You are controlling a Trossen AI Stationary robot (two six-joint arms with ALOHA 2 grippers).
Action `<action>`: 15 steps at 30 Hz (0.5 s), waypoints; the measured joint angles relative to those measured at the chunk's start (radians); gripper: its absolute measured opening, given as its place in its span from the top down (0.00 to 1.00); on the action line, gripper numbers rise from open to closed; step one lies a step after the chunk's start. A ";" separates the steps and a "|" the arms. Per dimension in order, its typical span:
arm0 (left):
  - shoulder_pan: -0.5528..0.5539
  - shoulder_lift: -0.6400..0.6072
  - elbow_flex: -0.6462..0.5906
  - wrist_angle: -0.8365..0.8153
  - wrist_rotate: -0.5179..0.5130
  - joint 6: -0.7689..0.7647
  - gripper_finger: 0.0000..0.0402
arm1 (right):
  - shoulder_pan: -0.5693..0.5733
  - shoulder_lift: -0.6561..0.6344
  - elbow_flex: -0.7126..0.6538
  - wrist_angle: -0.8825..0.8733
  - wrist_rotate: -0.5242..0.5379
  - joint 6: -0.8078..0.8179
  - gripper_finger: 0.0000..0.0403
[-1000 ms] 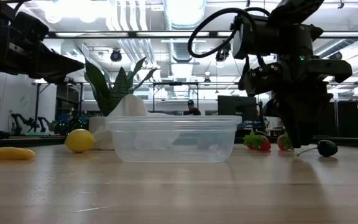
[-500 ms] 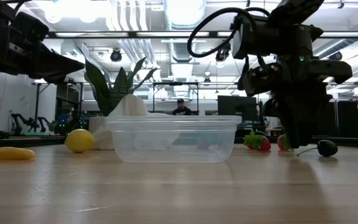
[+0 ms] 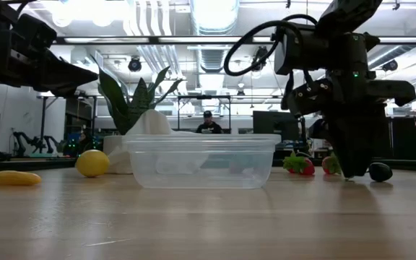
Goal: Pick and placing Produce into tupperware
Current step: Put the cherry into the bin
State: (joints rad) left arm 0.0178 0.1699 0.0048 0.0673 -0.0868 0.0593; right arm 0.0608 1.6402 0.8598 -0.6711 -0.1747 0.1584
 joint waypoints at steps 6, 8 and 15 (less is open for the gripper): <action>0.000 0.000 0.000 0.000 0.000 0.000 1.00 | 0.000 0.000 -0.006 0.001 0.000 -0.002 0.70; 0.000 0.000 0.000 0.000 0.000 0.000 1.00 | 0.000 0.000 -0.006 0.001 0.001 -0.002 0.70; 0.000 0.000 0.000 0.000 0.000 0.000 1.00 | 0.000 0.000 -0.007 0.001 0.001 -0.002 0.71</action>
State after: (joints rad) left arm 0.0177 0.1699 0.0048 0.0669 -0.0868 0.0593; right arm 0.0608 1.6402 0.8528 -0.6701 -0.1738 0.1566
